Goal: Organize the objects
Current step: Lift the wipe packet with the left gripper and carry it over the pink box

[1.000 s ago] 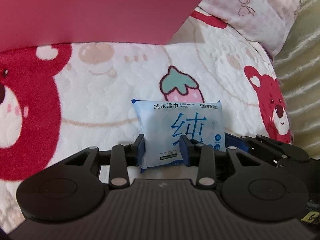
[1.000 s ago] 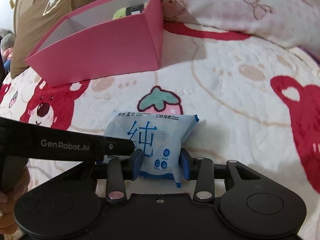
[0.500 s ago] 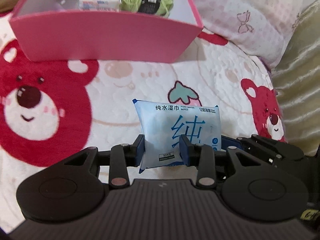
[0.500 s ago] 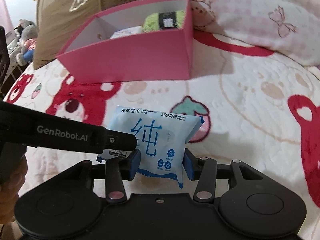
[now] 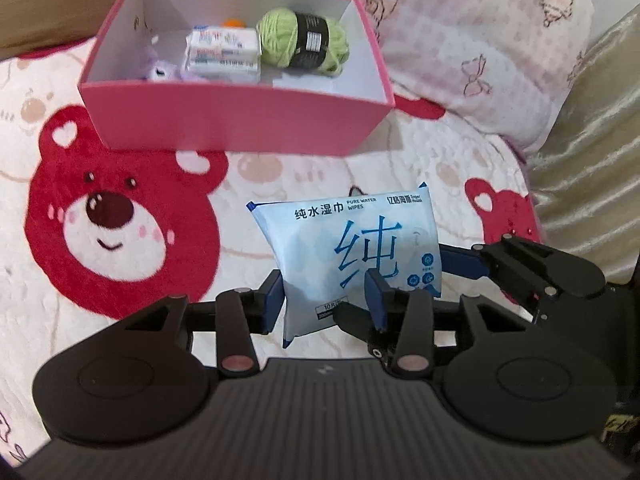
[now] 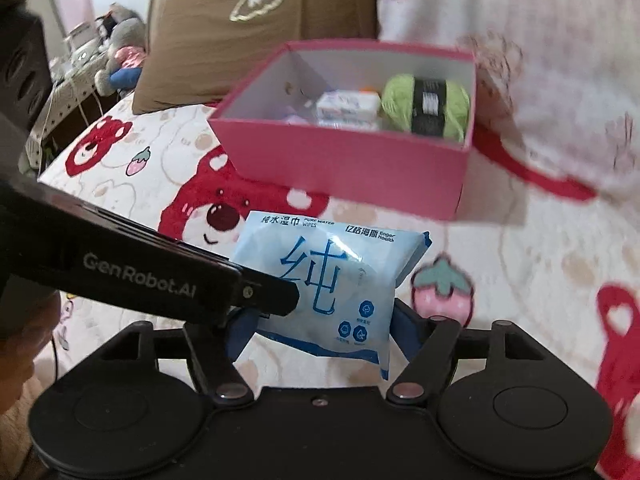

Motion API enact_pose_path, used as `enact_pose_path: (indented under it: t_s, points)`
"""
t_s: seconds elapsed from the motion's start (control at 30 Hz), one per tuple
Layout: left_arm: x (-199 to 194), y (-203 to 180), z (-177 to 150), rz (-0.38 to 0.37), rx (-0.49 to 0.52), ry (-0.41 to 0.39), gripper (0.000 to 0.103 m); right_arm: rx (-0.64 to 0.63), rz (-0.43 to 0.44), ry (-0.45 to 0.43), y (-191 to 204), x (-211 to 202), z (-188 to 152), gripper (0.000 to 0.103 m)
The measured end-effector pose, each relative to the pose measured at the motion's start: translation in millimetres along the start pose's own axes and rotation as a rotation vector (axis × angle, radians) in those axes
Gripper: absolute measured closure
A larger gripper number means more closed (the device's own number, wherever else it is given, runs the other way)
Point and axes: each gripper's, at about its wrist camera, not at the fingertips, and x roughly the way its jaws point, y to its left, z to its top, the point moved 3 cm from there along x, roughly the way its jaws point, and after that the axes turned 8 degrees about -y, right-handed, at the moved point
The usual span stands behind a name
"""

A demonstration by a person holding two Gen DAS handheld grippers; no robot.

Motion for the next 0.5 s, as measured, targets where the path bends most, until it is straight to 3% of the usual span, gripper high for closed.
enact_pose_path:
  t_s: [0.33,0.5]
  points:
    - [-21,4,23,-0.031,-0.016,-0.042,0.053,0.033,0.057,-0.023,3,-7,28,0.02]
    - [-26,-1,40,-0.031,-0.016,-0.078,0.049,0.006,0.037,-0.045,7,-7,45,0.016]
